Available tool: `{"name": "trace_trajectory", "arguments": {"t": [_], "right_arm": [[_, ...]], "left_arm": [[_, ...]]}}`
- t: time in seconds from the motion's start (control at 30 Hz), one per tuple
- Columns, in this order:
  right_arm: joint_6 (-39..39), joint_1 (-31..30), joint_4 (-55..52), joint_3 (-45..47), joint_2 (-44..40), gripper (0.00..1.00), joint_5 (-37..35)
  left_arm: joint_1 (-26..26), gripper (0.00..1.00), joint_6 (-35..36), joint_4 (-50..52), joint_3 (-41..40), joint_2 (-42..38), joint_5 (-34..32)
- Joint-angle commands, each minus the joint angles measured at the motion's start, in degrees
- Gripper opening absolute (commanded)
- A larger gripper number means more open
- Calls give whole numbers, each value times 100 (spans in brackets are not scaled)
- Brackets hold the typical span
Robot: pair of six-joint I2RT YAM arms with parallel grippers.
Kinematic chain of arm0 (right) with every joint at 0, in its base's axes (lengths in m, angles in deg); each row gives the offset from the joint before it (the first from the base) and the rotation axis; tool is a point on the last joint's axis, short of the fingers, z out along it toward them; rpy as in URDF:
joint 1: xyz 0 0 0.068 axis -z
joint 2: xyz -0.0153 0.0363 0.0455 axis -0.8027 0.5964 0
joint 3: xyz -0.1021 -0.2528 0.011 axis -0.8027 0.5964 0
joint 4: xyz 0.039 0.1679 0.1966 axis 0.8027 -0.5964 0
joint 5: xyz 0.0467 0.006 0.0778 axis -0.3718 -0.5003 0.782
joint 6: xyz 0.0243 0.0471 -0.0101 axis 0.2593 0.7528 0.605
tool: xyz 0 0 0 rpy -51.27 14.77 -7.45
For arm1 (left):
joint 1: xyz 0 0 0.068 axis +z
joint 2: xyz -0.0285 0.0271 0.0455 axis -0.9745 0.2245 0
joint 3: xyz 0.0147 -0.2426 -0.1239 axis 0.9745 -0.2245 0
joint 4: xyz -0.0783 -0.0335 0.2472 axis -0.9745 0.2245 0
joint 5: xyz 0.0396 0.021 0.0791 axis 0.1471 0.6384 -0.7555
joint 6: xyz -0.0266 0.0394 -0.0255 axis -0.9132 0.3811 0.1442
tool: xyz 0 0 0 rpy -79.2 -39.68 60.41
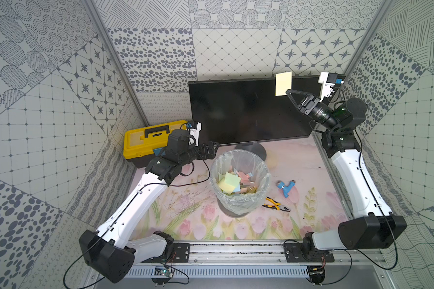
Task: Remove the sticky note from the monitor
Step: Tear off the sticky note from the monitor, then place the sticky note in the trash bin.
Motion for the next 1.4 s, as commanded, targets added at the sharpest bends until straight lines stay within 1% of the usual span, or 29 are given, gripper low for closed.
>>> {"name": "trace_trajectory", "arguments": {"t": [0.0, 0.33, 0.53, 0.7, 0.83, 0.93, 1.03, 1.13, 1.23, 1.37], "right_arm": [[-474, -101, -193, 27, -315, 0, 53], [-1745, -496, -1876, 213, -833, 0, -83], [-2789, -987, -3271, 278, -1051, 0, -217], [-3455, -1367, -4212, 485, -1214, 0, -533], [-3949, -1829, -5046, 624, -1207, 0, -988], [-4239, -2177, -5522, 694, -1090, 0, -1331], [-4521, -2603, -6001, 676, -822, 0, -1618], [-4768, -2972, -6392, 588, -476, 0, -1823], [-5024, -3304, -6768, 422, -41, 0, -1877], [-5319, -3674, -7322, 159, 517, 0, -1941]], "left_arm": [[-3, 99, 110, 64, 43, -74, 115], [6, 99, 134, 599, 5, -360, 142], [1, 99, 201, 864, 12, -385, 234], [-3, 99, 226, 1083, 60, -398, 544], [2, 99, 271, 1273, 97, -305, 871], [7, 95, 280, 1387, 101, -183, 1041], [-1, 87, 237, 1401, 105, -34, 1292], [3, 82, 151, 1369, 101, 55, 1436], [3, 80, 146, 1340, 72, 67, 1437], [-5, 80, 198, 1314, 37, 36, 1340]]}}
